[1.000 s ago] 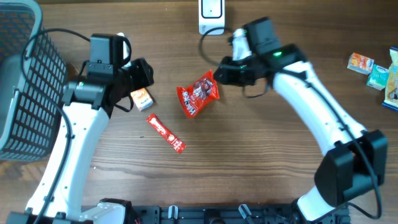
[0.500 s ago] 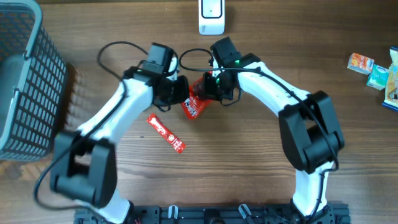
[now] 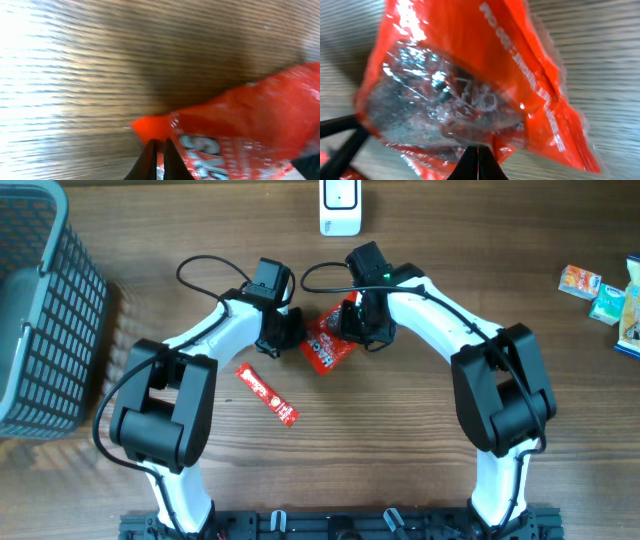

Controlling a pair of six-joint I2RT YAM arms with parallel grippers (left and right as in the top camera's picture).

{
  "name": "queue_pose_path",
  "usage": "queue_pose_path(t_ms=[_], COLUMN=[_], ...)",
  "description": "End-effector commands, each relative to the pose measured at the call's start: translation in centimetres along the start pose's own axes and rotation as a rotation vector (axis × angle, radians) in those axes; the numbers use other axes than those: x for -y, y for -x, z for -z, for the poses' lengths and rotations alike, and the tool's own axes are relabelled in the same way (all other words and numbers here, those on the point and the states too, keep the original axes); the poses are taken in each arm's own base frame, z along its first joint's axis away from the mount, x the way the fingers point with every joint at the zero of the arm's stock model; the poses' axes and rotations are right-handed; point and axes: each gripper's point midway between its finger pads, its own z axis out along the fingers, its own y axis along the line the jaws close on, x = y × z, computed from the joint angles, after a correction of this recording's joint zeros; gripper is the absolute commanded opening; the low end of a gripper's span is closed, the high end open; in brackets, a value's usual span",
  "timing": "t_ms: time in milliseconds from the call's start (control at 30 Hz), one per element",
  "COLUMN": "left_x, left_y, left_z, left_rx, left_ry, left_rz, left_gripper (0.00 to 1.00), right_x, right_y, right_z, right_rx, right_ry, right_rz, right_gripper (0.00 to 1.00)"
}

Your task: Scan the item barcode

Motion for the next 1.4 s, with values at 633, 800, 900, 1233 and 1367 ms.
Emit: queue_pose_path(t_ms=[633, 800, 900, 1233, 1367], left_x=[6.4, 10.1, 12.4, 11.8, 9.6], left_y=[0.0, -3.3, -3.7, -3.5, -3.3], left_z=[10.2, 6.2, 4.1, -2.4, -3.6], left_rx=[0.091, 0.002, 0.009, 0.02, 0.034], left_ry=[-0.302, -0.31, -0.343, -0.273, -0.163], left_rz=[-0.064, -0.151, -0.169, -0.132, -0.11], left_gripper=[0.04, 0.04, 0.04, 0.04, 0.04], right_x=[5.4, 6.6, 7.3, 8.0, 9.1], right_y=[5.0, 5.6, 5.6, 4.4, 4.0], right_z=[10.4, 8.7, 7.5, 3.6, 2.3], right_rx=[0.201, 0.145, 0.116, 0.087, 0.085], right_ry=[-0.188, -0.078, -0.029, 0.062, 0.042], right_rz=[0.067, 0.022, 0.001, 0.003, -0.009], right_gripper=[0.04, 0.04, 0.04, 0.04, 0.04])
